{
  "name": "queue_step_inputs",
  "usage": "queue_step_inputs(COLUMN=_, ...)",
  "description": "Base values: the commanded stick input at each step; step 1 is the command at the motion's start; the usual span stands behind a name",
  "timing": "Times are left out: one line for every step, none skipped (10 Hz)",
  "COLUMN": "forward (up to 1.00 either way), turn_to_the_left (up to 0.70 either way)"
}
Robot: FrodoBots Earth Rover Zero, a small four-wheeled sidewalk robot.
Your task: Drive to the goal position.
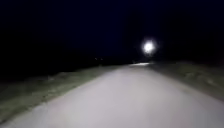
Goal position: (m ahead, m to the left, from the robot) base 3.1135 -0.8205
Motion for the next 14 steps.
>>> queue_step_inputs(forward=1.00, turn_to_the_left=-0.03)
queue_step_inputs(forward=1.00, turn_to_the_left=-0.06)
queue_step_inputs(forward=1.00, turn_to_the_left=-0.32)
queue_step_inputs(forward=1.00, turn_to_the_left=-0.14)
queue_step_inputs(forward=1.00, turn_to_the_left=0.00)
queue_step_inputs(forward=1.00, turn_to_the_left=0.00)
queue_step_inputs(forward=1.00, turn_to_the_left=0.00)
queue_step_inputs(forward=1.00, turn_to_the_left=0.00)
queue_step_inputs(forward=1.00, turn_to_the_left=0.00)
queue_step_inputs(forward=1.00, turn_to_the_left=0.00)
queue_step_inputs(forward=1.00, turn_to_the_left=0.00)
queue_step_inputs(forward=1.00, turn_to_the_left=0.00)
queue_step_inputs(forward=1.00, turn_to_the_left=0.00)
queue_step_inputs(forward=1.00, turn_to_the_left=0.00)
